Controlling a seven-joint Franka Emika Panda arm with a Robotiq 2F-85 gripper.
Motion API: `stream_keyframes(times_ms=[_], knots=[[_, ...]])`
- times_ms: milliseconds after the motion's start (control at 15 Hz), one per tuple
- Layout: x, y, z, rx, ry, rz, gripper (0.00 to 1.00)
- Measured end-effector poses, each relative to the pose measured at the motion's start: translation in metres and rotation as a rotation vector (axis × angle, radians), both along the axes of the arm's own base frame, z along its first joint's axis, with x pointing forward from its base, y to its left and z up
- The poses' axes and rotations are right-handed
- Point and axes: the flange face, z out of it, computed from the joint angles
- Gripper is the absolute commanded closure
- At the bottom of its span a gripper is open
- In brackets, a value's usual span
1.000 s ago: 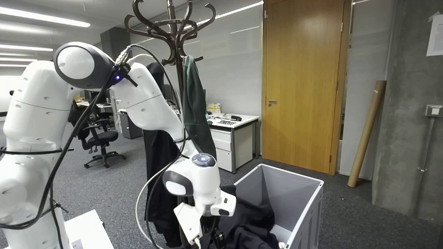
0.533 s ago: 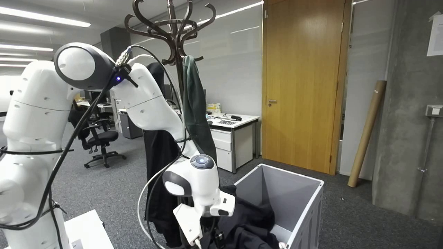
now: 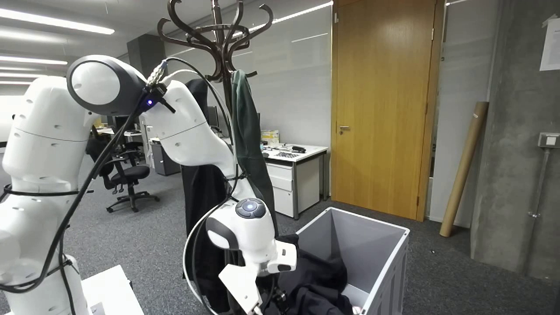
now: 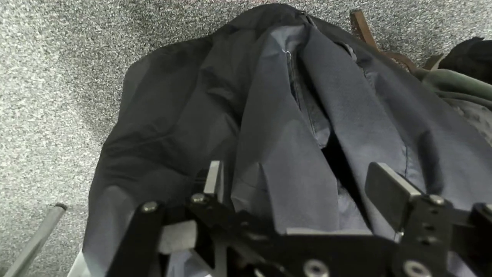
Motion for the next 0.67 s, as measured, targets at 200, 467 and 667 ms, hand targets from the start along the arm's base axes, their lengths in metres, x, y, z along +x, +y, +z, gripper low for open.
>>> stream_keyframes(times_ms=[200, 467, 667], knots=[[0.004, 0.002, -0.004, 0.016, -0.034, 0.032, 0.00], [0.009, 0.005, -0.016, 0.036, -0.063, 0.061, 0.00], [0.017, 0.004, -0.023, 0.025, -0.088, 0.073, 0.00]])
